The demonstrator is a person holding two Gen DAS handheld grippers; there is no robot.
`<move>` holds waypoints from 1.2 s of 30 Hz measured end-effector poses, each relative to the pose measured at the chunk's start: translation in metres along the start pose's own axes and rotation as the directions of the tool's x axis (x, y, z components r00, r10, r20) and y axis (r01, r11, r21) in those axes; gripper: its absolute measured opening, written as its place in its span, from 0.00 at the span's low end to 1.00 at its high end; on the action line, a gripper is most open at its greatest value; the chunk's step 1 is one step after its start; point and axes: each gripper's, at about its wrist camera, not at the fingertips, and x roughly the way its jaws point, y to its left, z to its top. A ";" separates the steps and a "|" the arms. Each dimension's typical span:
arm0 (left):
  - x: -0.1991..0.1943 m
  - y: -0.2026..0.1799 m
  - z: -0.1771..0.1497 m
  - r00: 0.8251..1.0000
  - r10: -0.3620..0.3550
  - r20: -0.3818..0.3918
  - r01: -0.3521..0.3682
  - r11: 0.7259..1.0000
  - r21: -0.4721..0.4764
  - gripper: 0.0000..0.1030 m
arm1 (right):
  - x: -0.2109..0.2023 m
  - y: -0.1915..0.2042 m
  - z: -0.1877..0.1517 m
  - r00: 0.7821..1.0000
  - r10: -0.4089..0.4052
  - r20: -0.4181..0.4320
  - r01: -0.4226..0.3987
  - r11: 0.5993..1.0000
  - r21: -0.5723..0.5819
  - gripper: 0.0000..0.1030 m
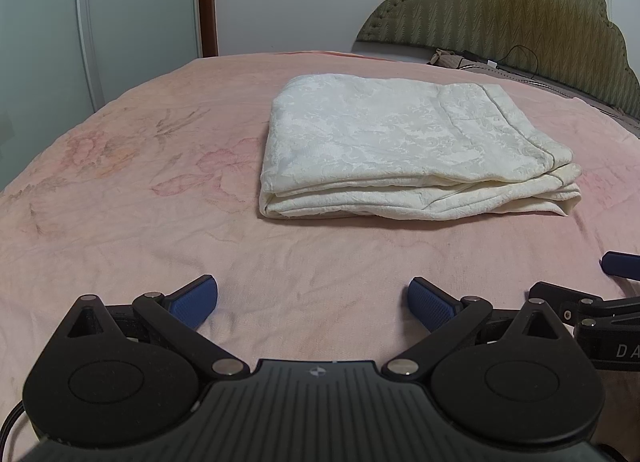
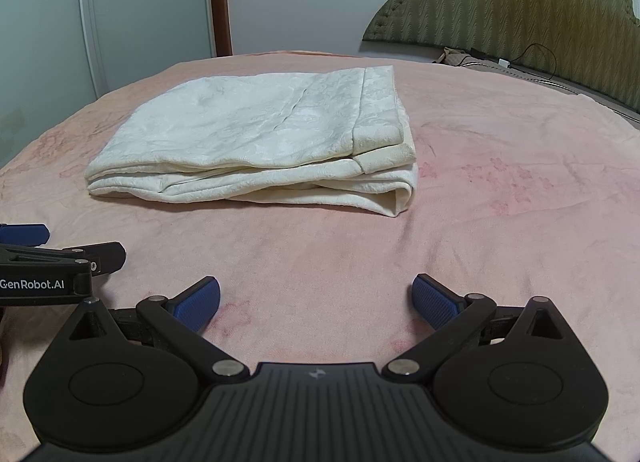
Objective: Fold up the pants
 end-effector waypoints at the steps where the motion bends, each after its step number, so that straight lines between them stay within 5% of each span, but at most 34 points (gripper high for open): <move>1: 0.000 0.000 0.000 1.000 0.000 0.000 0.000 1.000 0.000 1.00 | 0.000 0.000 0.000 1.000 -0.001 0.000 0.001 1.000 -0.001 1.00; 36: -0.002 -0.002 -0.002 1.000 0.001 0.000 -0.001 1.000 0.003 1.00 | 0.000 -0.001 0.000 1.000 0.001 0.000 -0.001 1.000 -0.001 1.00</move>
